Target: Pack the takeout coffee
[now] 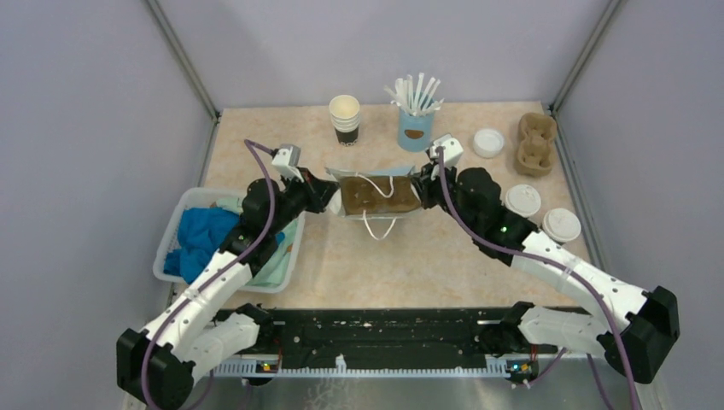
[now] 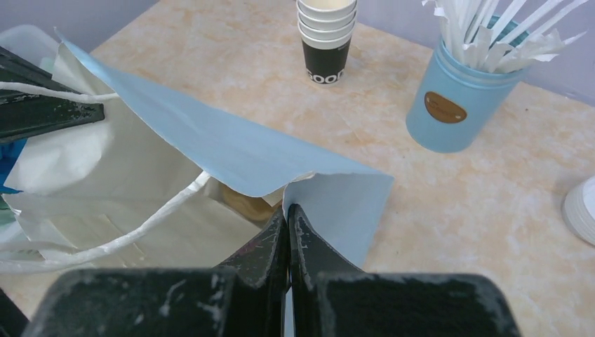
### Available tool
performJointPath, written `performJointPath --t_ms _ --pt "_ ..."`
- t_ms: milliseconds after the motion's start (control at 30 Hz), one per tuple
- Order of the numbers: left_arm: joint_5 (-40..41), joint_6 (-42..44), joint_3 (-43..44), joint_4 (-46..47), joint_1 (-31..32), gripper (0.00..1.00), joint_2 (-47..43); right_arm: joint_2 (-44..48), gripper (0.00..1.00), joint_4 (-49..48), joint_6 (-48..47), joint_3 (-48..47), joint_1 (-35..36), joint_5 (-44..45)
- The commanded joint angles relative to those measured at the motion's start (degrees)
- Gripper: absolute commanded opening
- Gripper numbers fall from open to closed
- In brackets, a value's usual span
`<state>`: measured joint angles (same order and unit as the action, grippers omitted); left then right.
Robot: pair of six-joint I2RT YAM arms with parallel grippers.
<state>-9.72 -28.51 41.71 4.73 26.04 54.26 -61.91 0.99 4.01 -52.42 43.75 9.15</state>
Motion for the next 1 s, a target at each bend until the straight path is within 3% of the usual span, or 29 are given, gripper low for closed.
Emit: performJointPath --t_ms 0,567,633,733,867,967 --pt "-5.45 2.07 -3.52 11.18 0.84 0.0 -4.37 4.58 0.0 -10.19 0.18 3.37 1.85 -0.74" --pt "-3.75 1.76 -8.02 1.49 0.94 0.0 -13.36 13.37 0.04 -1.61 8.73 8.73 3.98 2.81" --pt "-1.46 -0.54 -5.86 -1.72 0.92 0.0 -11.74 11.85 0.05 5.83 11.34 5.58 3.99 6.91" --pt "3.38 -5.61 2.4 -15.23 0.9 0.0 -6.61 8.67 0.1 16.04 14.4 -0.79 3.97 9.91" --pt "-0.15 -9.49 11.26 -25.37 0.94 0.0 -1.62 2.09 0.01 31.4 21.37 -12.68 3.98 13.82" --pt "-2.23 -14.15 17.11 -31.19 0.91 0.0 0.46 -3.39 0.0 39.98 26.67 -21.42 3.93 14.88"
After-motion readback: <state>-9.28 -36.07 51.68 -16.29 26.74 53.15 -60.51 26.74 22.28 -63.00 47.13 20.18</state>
